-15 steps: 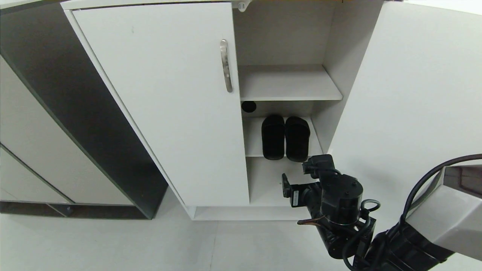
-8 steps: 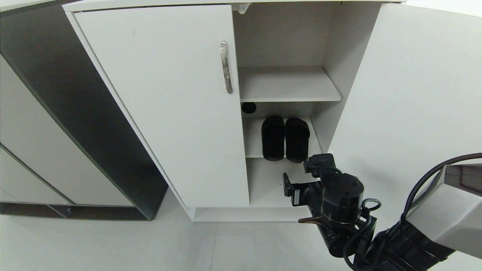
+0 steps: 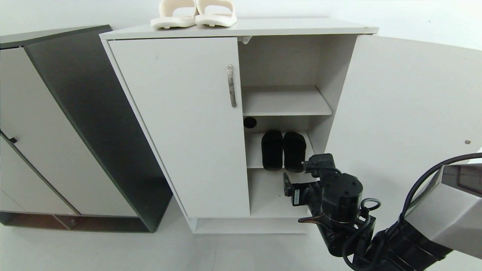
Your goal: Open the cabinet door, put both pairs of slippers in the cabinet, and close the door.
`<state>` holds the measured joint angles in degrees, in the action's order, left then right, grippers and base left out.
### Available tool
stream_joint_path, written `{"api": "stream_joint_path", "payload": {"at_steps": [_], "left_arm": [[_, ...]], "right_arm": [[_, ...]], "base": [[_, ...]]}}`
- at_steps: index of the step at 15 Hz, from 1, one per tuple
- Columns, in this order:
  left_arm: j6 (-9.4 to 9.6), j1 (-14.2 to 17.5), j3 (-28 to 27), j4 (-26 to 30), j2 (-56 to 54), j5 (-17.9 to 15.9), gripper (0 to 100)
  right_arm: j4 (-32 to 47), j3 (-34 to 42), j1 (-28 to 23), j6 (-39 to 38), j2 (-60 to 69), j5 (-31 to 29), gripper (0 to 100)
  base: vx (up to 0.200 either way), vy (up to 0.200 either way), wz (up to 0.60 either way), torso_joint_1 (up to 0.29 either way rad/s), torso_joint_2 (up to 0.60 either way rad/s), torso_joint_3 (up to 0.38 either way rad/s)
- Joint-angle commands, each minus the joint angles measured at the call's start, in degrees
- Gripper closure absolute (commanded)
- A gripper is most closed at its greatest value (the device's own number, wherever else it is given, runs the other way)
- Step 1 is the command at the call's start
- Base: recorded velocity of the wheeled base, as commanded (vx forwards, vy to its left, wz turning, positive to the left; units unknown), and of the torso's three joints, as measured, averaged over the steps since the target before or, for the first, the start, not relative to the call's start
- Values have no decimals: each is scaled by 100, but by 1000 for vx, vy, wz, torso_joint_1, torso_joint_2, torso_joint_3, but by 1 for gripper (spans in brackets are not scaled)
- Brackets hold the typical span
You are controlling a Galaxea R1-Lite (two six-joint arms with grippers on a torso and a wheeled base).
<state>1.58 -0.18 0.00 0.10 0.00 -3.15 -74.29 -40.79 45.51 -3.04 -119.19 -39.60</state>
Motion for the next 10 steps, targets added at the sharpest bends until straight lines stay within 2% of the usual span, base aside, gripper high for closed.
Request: {"api": "stream_joint_path", "payload": {"at_steps": [1, 4, 5, 10], "left_arm": [[9, 1, 0, -1, 9, -2, 100], [-9, 1, 0, -1, 9, -2, 100], [9, 1, 0, -1, 9, -2, 100], [-27, 1, 0, -1, 9, 7, 100]], "right_arm": [[11, -78, 2, 5, -43, -4, 0], [29, 194, 11, 5, 80, 136, 0], [73, 449, 11, 5, 335, 549, 0], [275, 765, 11, -4, 642, 839, 0]], "base": [[0, 0, 0, -2, 2, 207], [0, 0, 0, 2, 1, 204], [0, 0, 0, 2, 7, 119], [0, 0, 0, 1, 0, 10]]}}
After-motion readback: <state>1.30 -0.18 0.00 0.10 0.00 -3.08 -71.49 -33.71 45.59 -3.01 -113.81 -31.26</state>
